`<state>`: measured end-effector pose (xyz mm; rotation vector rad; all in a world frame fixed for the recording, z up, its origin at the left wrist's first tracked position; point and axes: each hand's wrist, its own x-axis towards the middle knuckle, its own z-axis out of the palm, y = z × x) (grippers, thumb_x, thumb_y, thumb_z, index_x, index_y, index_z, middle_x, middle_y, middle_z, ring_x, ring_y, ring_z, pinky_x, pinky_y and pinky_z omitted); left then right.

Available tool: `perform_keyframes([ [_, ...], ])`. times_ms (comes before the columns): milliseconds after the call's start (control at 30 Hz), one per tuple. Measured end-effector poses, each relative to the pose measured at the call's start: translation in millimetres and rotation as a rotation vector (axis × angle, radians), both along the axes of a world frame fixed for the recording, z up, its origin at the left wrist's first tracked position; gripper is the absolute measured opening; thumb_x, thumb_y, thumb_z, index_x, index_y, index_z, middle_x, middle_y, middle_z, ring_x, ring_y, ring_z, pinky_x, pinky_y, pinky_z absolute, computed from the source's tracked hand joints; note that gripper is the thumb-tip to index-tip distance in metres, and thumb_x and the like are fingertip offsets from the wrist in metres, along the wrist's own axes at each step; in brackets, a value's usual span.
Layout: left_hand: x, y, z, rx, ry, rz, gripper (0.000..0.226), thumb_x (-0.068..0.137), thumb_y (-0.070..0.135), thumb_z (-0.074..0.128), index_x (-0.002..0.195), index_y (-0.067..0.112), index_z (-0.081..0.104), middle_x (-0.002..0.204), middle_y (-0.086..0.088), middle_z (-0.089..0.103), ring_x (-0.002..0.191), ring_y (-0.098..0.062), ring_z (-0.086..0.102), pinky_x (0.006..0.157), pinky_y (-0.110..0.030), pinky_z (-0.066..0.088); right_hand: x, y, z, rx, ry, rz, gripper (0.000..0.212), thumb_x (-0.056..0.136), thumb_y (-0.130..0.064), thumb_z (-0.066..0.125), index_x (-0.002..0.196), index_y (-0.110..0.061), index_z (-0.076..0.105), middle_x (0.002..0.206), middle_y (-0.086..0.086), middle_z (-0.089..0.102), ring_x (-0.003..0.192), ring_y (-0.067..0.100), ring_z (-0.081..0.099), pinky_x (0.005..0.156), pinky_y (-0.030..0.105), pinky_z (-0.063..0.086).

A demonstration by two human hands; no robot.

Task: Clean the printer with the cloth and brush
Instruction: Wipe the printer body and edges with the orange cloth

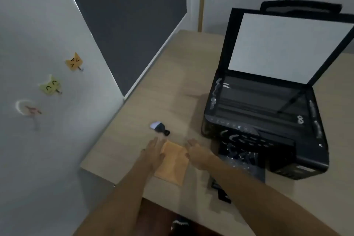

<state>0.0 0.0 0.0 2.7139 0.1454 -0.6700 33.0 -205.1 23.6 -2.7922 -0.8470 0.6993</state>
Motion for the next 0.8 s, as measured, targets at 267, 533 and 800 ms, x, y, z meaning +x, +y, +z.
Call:
perform_keyframes([
  [267, -27, -13, -39, 0.064, -0.146, -0.057, 0.059, 0.093, 0.024, 0.049, 0.147, 0.016, 0.028, 0.155, -0.01, 0.028, 0.142, -0.027, 0.027, 0.106, -0.042, 0.038, -12, 13, -52, -0.071, 0.021, -0.111, 0.053, 0.093, -0.014, 0.042, 0.143, -0.004, 0.026, 0.154, 0.014, 0.021, 0.142, 0.03, 0.02, 0.112, 0.041, 0.025],
  [533, -15, -7, -50, -0.399, -0.187, 0.362, 0.075, 0.064, -0.002, 0.064, 0.133, 0.01, 0.039, 0.108, -0.014, 0.066, 0.098, -0.033, 0.064, 0.08, -0.045, 0.054, -6, 27, -58, 0.037, 0.06, -0.382, 0.031, 0.087, -0.021, 0.056, 0.115, -0.006, 0.057, 0.121, 0.018, 0.059, 0.114, 0.033, 0.054, 0.091, 0.036, 0.043],
  [800, -4, 3, 6, -1.11, 0.275, 0.689, 0.047, 0.065, -0.002, 0.067, 0.112, -0.003, 0.063, 0.109, -0.021, 0.069, 0.095, -0.034, 0.067, 0.079, -0.042, 0.056, -22, 23, -30, 0.838, 0.562, -1.029, 0.018, 0.092, -0.017, 0.046, 0.103, -0.013, 0.059, 0.084, 0.01, 0.06, 0.073, 0.024, 0.058, 0.063, 0.038, 0.047],
])
